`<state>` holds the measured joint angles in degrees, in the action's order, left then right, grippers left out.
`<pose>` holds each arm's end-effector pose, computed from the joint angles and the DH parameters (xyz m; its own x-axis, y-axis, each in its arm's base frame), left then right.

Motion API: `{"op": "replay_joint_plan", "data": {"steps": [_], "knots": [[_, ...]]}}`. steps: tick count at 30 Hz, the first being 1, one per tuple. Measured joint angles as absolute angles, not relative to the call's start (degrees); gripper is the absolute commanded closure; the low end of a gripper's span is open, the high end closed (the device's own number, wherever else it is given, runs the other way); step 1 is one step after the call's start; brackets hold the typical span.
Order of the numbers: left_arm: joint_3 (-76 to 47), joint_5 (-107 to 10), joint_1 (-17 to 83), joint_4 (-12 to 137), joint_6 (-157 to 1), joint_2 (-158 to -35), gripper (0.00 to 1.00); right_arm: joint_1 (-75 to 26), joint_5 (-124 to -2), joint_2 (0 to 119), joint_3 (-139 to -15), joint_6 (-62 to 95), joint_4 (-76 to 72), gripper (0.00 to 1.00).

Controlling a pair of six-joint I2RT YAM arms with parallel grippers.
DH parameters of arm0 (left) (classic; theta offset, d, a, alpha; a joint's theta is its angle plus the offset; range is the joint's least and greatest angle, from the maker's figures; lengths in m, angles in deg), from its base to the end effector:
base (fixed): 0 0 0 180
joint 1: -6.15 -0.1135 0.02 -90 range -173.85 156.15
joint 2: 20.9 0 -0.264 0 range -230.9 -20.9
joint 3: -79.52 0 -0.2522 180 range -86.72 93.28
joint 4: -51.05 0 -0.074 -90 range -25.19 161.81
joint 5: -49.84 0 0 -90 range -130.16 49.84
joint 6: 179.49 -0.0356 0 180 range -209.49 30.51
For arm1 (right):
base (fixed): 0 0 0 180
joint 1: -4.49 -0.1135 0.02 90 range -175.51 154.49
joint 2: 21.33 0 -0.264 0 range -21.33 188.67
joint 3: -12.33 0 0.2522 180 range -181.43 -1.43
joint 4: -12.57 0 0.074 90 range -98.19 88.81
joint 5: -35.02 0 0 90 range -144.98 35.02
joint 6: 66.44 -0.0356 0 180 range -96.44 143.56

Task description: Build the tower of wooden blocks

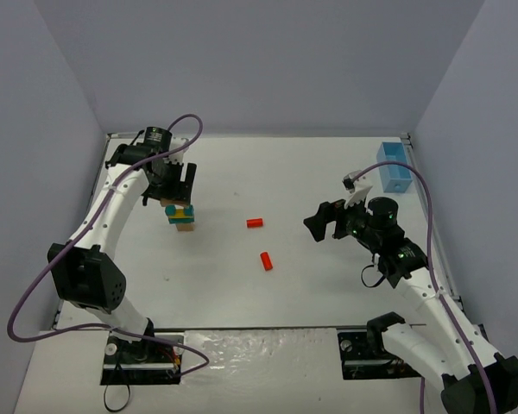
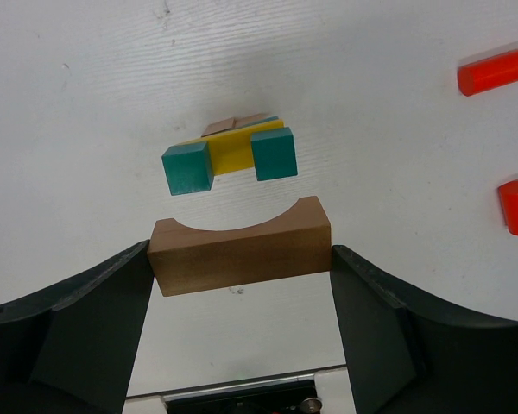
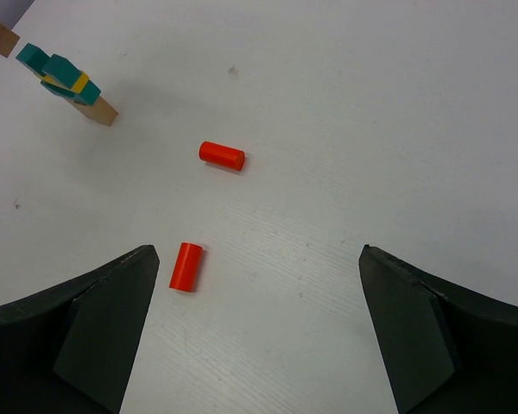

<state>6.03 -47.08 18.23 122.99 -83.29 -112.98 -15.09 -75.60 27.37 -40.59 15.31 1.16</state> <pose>0.3243 -0.0738 0.3479 -0.8493 0.0721 -0.5230 0.1804 0.9707 -0.1590 0.1878 0.0801 0.3170 -0.2089 0.0682 -0.9755 -0.6193 0.7628 0.1860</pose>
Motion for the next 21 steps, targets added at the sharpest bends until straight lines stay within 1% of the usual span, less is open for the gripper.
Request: {"op": "replay_joint_plan", "data": {"steps": [11, 21], "knots": [[5.7, -46.7, 18.2, 121.4, -83.6, -113.0, 0.98, -15.1, -74.7, 28.3, -40.6, 15.6, 1.2, 0.00], [2.5, -47.4, 17.1, 119.2, -83.6, -113.0, 0.99, -15.1, -74.2, 30.0, -40.6, 15.7, 1.1, 0.00]]}}
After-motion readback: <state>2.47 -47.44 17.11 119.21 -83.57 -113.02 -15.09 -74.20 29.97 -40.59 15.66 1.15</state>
